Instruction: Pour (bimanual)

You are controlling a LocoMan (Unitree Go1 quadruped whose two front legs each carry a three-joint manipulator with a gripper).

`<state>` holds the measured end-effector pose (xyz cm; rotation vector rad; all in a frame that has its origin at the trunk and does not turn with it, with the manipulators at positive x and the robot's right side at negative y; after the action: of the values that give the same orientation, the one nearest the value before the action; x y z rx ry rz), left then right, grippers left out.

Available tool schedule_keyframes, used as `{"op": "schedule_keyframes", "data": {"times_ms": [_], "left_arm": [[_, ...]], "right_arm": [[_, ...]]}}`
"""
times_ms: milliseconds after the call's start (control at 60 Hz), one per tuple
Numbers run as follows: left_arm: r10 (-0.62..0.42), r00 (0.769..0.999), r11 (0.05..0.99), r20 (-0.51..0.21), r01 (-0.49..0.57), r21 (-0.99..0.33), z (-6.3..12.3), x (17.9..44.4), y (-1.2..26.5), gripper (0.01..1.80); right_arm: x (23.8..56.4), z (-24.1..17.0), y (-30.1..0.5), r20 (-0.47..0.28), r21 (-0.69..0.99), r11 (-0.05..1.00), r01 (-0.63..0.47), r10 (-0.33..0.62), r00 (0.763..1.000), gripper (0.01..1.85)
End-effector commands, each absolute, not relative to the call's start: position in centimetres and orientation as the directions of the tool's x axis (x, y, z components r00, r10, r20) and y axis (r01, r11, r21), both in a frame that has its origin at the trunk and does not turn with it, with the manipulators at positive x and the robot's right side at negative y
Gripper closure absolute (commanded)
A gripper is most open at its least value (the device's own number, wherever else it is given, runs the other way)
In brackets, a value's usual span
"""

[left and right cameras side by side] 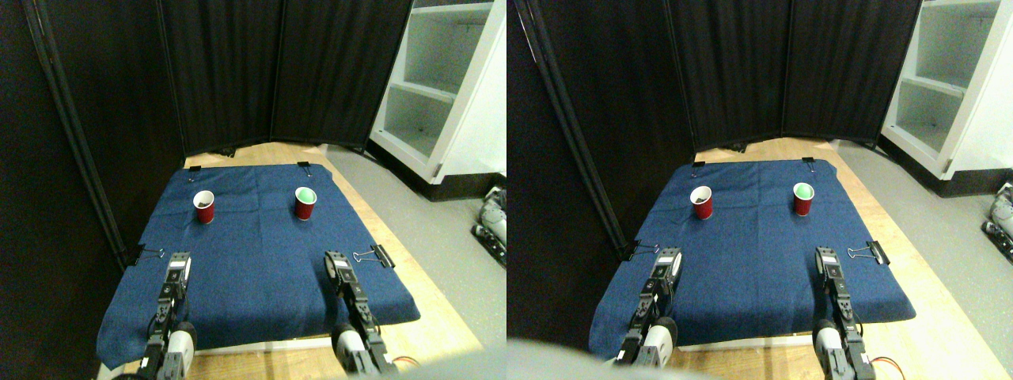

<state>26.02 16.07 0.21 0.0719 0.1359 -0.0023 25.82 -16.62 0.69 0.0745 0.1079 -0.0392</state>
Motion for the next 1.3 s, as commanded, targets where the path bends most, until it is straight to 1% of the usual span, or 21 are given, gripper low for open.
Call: {"op": "schedule_keyframes", "data": {"times_ms": [17,167,267,300,317,350,400,467,533,550,583,650,683,717,850,917,1000,1100,1183,1233,1300], "left_arm": [[-0.006,0.994,0.997,-0.106,0.015,0.077,0.7,26.1,16.0,1.48],[-0.039,0.994,0.992,-0.098,0.05,0.119,0.7,26.1,16.0,1.48],[-0.001,0.993,0.991,-0.116,0.016,0.133,0.7,26.1,16.0,1.48],[0.043,0.986,0.986,-0.16,-0.016,0.166,0.8,26.1,15.9,1.28],[0.043,0.986,0.986,-0.16,-0.016,0.166,0.8,26.1,15.9,1.28],[0.083,0.974,0.983,-0.211,-0.045,0.177,1.0,26.0,15.9,0.95],[0.102,0.97,0.981,-0.221,-0.061,0.184,1.0,25.9,15.7,0.75],[0.1,0.969,0.981,-0.225,-0.058,0.187,1.0,26.0,15.7,0.7],[0.081,0.973,0.983,-0.215,-0.043,0.179,0.9,26.0,15.8,0.74],[0.056,0.979,0.985,-0.196,-0.022,0.17,0.9,26.0,15.8,0.79],[0.012,0.992,0.997,-0.126,-0.002,0.079,0.7,26.2,15.9,0.97],[-0.01,0.998,1.0,-0.056,0.009,-0.02,0.7,26.7,16.0,1.19],[-0.011,0.999,1.0,-0.045,0.01,-0.028,0.7,26.8,16.0,1.21],[-0.023,0.999,0.998,-0.023,0.022,-0.052,0.8,27.3,15.9,1.27],[-0.082,0.996,0.996,0.035,0.083,-0.035,2.4,28.3,15.3,1.4],[-0.111,0.992,0.991,0.067,0.115,-0.067,3.1,28.6,15.2,1.43],[-0.12,0.99,0.989,0.078,0.126,-0.077,4.1,29.0,15.1,1.41],[-0.129,0.987,0.984,0.098,0.14,-0.108,4.9,29.7,14.9,1.4],[-0.111,0.987,0.985,0.114,0.124,-0.12,5.4,30.2,14.6,1.42],[-0.09,0.988,0.982,0.128,0.109,-0.153,5.8,30.6,14.4,1.45],[-0.062,0.987,0.981,0.146,0.087,-0.174,6.1,31.1,14.2,1.46]], "right_arm": [[25.9,1.1,-16.6,-0.081,0.063,0.997,0.04,-0.035,0.996,1.21],[25.9,1.2,-16.6,-0.065,0.072,0.997,0.026,-0.022,0.998,1.2],[25.7,1.3,-16.4,-0.092,0.071,0.996,0.057,-0.051,0.994,1.2],[25.7,1.3,-16.4,-0.091,0.07,0.996,0.056,-0.049,0.995,1.2],[25.7,1.3,-16.4,-0.091,0.07,0.996,0.056,-0.049,0.995,1.2],[25.8,1.2,-16.4,-0.085,0.069,0.996,0.048,-0.042,0.995,1.2],[25.8,1.2,-16.3,-0.085,0.074,0.996,0.049,-0.043,0.995,1.21],[25.8,1.2,-16.3,-0.086,0.074,0.996,0.055,-0.048,0.995,1.21],[25.9,1.2,-16.3,-0.088,0.077,0.995,0.056,-0.049,0.995,1.21],[25.9,1.2,-16.3,-0.082,0.091,0.994,0.057,-0.049,0.995,1.21],[26.0,1.1,-16.3,-0.048,0.134,0.99,0.035,-0.029,0.998,1.21],[26.2,1.3,-16.4,-0.029,0.153,0.988,0.024,-0.02,0.999,1.22],[26.2,1.4,-16.4,-0.028,0.15,0.988,0.024,-0.02,0.999,1.22],[26.6,1.5,-16.5,0.04,0.145,0.989,-0.024,0.018,0.999,1.25],[27.4,3.2,-16.2,0.147,0.142,0.989,-0.044,0.023,0.989,1.32],[27.7,3.8,-16.1,0.2,0.146,0.986,-0.081,0.05,0.978,1.33],[27.9,4.7,-16.0,0.237,0.135,0.987,-0.09,0.056,0.97,1.35],[28.4,5.1,-16.0,0.246,0.176,0.98,-0.097,0.051,0.968,1.36],[29.1,5.2,-16.1,0.251,0.214,0.972,-0.098,0.042,0.967,1.42],[29.8,5.1,-16.1,0.295,0.244,0.962,-0.119,0.044,0.955,1.47],[30.4,5.0,-16.2,0.32,0.307,0.944,-0.122,0.018,0.947,1.51]]}}
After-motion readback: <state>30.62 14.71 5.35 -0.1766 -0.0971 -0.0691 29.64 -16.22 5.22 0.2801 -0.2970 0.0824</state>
